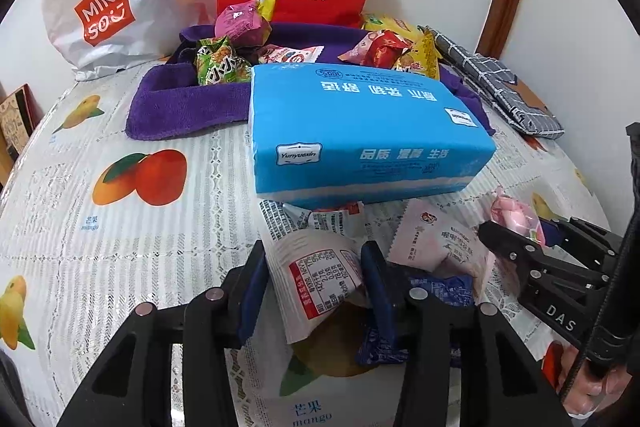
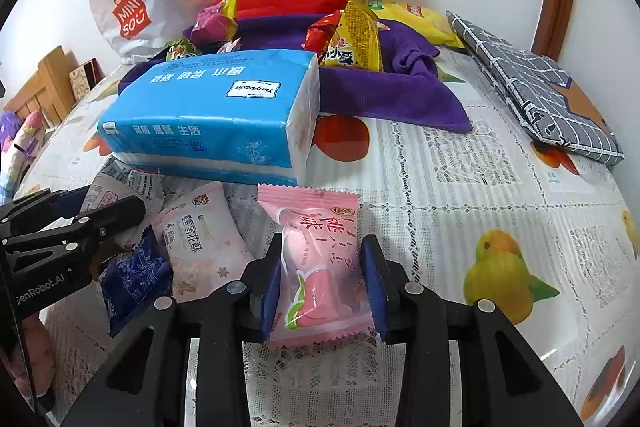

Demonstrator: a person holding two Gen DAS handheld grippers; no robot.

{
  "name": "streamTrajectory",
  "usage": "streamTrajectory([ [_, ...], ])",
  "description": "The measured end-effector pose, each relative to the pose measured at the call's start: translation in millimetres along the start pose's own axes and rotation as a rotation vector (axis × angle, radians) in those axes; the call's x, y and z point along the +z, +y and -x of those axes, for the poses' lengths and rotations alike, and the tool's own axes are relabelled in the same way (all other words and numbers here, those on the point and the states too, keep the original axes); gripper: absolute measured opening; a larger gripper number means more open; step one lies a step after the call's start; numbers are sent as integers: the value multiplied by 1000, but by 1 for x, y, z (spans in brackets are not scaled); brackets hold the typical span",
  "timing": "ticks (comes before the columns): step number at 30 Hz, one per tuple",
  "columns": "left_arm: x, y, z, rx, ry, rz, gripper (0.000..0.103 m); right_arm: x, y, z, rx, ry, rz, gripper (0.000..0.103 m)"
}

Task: Organize snacks
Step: 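Grasp the white snack packet with the left tool while the right tool holds the pink candy, then lift the white packet and pink candy toward the purple towel with both tools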

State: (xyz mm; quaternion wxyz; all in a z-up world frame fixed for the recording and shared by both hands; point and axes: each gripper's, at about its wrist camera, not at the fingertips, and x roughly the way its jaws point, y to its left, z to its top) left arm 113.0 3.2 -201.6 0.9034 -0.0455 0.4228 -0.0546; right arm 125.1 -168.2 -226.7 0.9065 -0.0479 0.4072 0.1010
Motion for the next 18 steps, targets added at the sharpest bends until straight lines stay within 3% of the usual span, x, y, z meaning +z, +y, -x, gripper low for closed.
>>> streamTrajectory([
  [6,-2,9,5,-43,12,22,28,-1,-5,1,-4,-3,-31,33],
  [10,-3,15,14,-72,33,39,28,-2,-9,5,7,-3,-63,32],
  [18,4,17,47,-60,-9,23,28,7,-4,40,47,-57,-68,31],
])
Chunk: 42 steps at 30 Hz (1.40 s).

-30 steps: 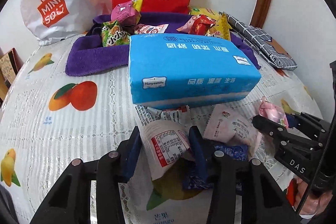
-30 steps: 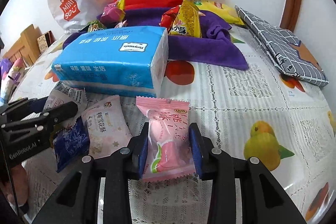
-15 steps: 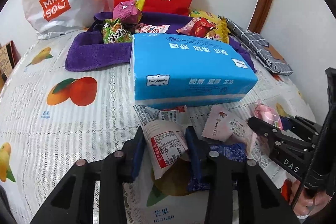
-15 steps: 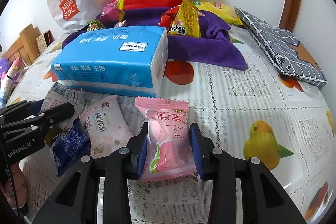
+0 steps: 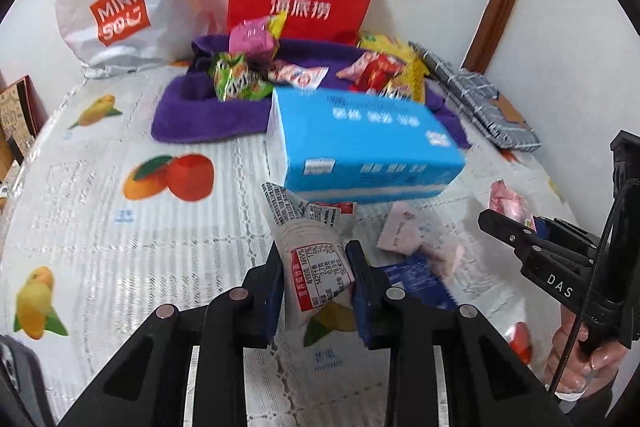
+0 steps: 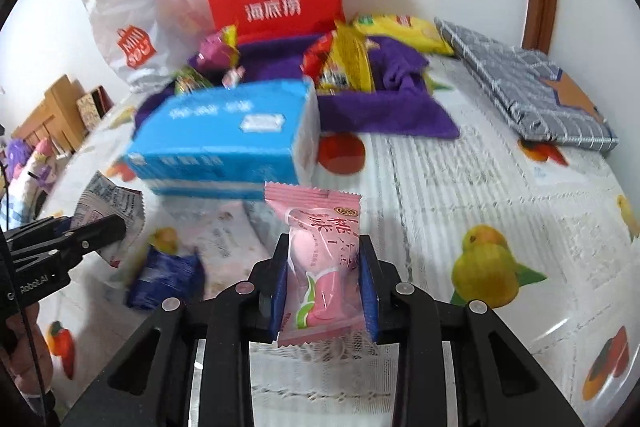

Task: Organize snacks
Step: 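Lift the white packet and pink candy toward the purple towel with both tools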

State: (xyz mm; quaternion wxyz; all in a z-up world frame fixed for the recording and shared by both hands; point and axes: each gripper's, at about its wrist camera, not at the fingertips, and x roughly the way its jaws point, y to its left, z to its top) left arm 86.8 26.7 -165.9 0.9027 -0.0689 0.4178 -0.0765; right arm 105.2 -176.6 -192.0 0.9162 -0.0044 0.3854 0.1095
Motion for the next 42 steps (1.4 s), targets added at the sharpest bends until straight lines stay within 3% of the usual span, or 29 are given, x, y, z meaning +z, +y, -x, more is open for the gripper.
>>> streamTrajectory([
  [9,23,-11,29,-95,12,23,28,25,23,47,-11,-79,66,31],
  [18,77,-17,54,-53,-44,18,28,78,39,71,-3,-153,100,31],
  [27,129,-15,47,-31,-68,14,28,139,39,56,-4,-175,86,31],
  [42,206,-2,11,-41,-56,75,28,225,23,10,95,-170,13,31],
])
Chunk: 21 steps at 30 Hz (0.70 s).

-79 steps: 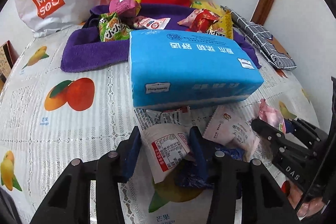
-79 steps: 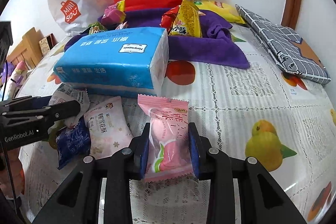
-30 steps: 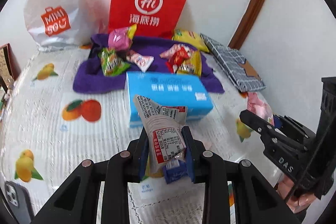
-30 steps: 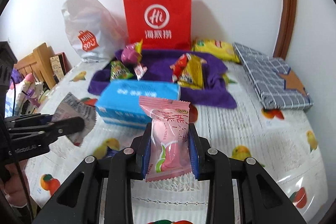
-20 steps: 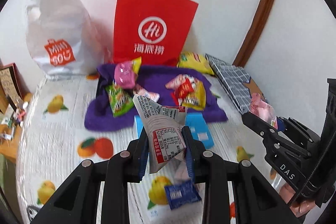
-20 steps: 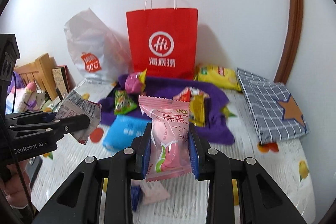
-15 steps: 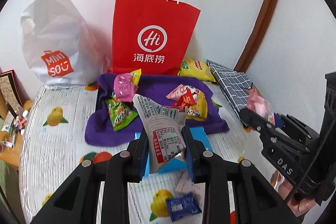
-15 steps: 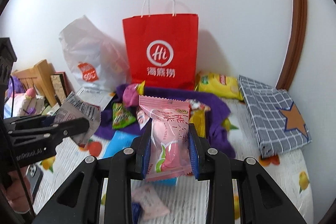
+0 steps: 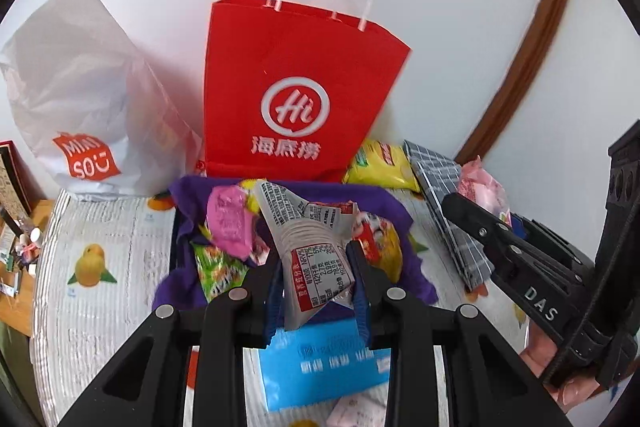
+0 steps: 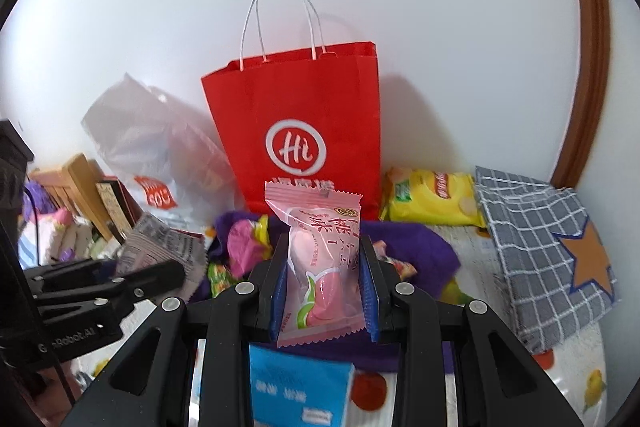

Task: Organize snacks
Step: 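Lift the white packet and pink candy toward the purple towel with both tools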

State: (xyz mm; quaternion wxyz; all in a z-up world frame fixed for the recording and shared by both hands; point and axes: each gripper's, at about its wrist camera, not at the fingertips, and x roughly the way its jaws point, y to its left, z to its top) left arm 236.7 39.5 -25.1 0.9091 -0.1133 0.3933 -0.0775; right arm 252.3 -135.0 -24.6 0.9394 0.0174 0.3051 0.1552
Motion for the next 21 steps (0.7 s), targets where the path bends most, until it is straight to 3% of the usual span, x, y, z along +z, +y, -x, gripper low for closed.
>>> streamTrajectory([
  [6,26,4,-18,16,-26,-17,28,13,-6,-21,-24,-17,33,31],
  [11,35,21,-45,34,-20,-3,29,11,-27,-55,-57,55,37,31],
  [14,36,36,-66,76,47,18,29,11,-43,-68,-44,91,1,31],
  [21,38,68,-72,107,53,100,29,4,-65,-89,-50,158,-34,31],
])
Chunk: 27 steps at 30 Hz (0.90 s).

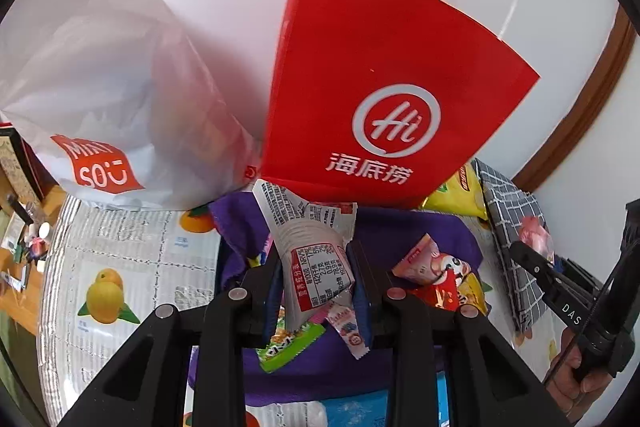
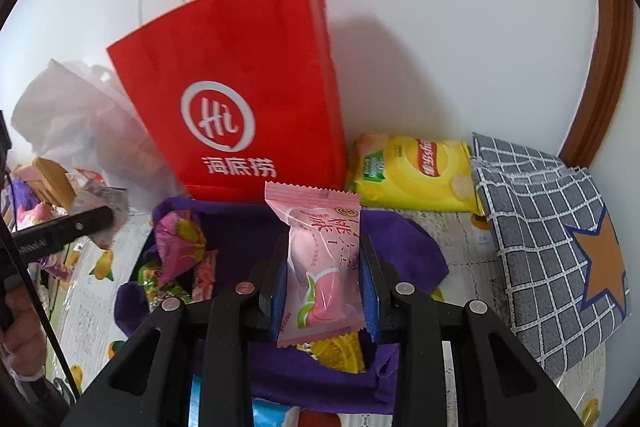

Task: Organize snacks
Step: 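Lift the white packet and pink candy toward the purple towel with both tools, then lower the white packet and pink candy onto the purple towel with both tools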

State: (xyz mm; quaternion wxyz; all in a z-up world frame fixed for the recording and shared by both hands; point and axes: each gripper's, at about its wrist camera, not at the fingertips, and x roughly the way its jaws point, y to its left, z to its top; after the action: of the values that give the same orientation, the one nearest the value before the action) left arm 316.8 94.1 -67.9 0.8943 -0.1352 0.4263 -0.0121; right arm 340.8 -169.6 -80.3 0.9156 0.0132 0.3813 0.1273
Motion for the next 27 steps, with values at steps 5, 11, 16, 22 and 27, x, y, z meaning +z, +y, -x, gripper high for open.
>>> streamTrajectory([
  [5,1,4,-3,2,6,9,29,-2,-2,-10,-1,25,5,31],
  [11,1,2,-6,-7,15,3,29,-6,4,-19,-16,52,33,31],
  [16,0,-1,-2,-17,8,-6,29,-10,7,-32,15,103,43,31],
  [22,0,-3,1,-21,4,-11,29,-16,9,-44,5,150,47,31],
  [27,0,-5,2,-21,2,-14,29,-19,9,-52,-6,172,48,31],
])
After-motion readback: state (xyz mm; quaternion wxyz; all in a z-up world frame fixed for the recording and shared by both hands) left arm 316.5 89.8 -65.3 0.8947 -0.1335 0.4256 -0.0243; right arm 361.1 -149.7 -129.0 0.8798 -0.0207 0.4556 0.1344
